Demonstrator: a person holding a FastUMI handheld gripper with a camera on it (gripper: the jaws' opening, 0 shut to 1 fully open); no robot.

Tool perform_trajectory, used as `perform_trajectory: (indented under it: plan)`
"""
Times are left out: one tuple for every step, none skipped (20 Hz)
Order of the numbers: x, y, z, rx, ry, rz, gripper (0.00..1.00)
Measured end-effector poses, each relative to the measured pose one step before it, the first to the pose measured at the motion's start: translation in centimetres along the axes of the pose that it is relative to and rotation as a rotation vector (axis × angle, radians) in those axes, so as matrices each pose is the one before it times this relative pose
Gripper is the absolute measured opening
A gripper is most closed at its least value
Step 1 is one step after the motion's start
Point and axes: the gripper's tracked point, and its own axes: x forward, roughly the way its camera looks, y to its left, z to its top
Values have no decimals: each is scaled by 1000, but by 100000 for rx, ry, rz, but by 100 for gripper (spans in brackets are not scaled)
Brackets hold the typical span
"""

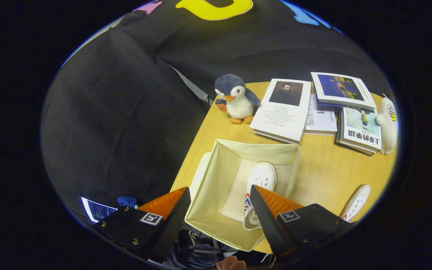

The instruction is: Open the storage box then place both shoes into the box .Put the left shoe in first, then the right shoe, with the right side of both shoes facing outward in a uniform manner.

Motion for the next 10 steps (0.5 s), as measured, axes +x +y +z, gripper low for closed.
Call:
perform_trajectory:
  plan:
    - [-408, -172, 155, 414, -584, 235, 97]
    - [-492, -312, 169, 153, -637, -368, 97]
    - [-566, -358, 188, 64, -771, -191, 97]
    - [-462, -301, 114, 405, -861, -86, 97]
    - [-571, -474, 116, 629, -814, -353, 97]
    - [-692, -601, 40, 676, -873, -269, 97]
    - [-680, -650, 55, 509, -691, -623, 97]
    - [-743, -911, -54, 382, -741, -902, 97]
    - [-777, -1057, -37, 340, -920, -1167, 97]
    - [-756, -1170, -98, 293, -940, -1534, 97]
